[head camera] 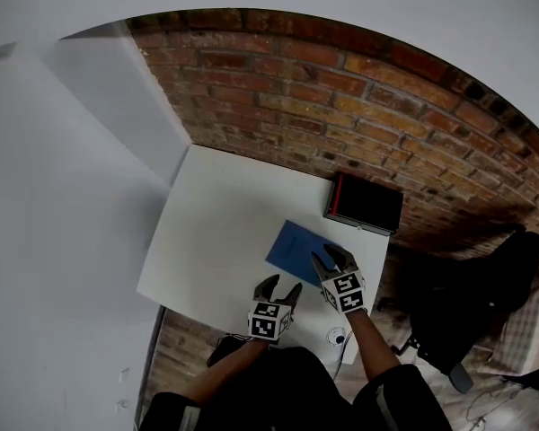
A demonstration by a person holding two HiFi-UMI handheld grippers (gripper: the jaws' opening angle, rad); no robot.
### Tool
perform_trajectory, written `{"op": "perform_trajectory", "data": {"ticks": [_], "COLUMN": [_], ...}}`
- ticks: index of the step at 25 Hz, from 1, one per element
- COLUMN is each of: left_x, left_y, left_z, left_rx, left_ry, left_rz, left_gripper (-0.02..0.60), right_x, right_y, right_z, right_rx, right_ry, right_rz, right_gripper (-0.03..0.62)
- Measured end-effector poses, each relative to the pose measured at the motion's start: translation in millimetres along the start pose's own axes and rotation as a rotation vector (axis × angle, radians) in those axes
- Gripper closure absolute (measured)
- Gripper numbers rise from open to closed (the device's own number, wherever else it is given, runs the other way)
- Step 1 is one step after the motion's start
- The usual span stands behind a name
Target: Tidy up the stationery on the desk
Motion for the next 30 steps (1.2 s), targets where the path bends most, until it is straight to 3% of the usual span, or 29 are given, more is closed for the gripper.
{"op": "perform_trajectory", "data": {"ticks": [5,10,24,30], "left_x": [19.7,36.0,64.1,75.5], "left_y": [0.3,4.5,31.9,33.4], "left_z": [6.6,16.1,37.3,35.2], "left_rx": [-0.049,-0.129,-0.257,-0.290], "left_ry": [-0.051,-0.152,-0.291,-0.301], "left_rz": [-0.055,-0.080,-0.033,-0.017], "left_gripper": [0.316,0.315,0.314,0.314], "right_x": [20.6,43.9,69.8,79.6], "right_y": [21.0,39.1,64.8,73.3], "right_z": [10.0,25.3,52.3,53.9], "right_rx": [-0.049,-0.086,-0.073,-0.079], "right_ry": [-0.074,-0.171,-0.303,-0.327], "right_rz": [-0.065,-0.133,-0.213,-0.235], "right_gripper": [0.446,0.438,0.416,0.407]}}
Point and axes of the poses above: the fingertips, and each gripper's own axes: x forward along the fingers, y to its right, z out of its underside, the point moved 5 cm from there along -x, backward along the fingers, and after that the axes turned 15 degrees about -z, right-handed, at the moved point
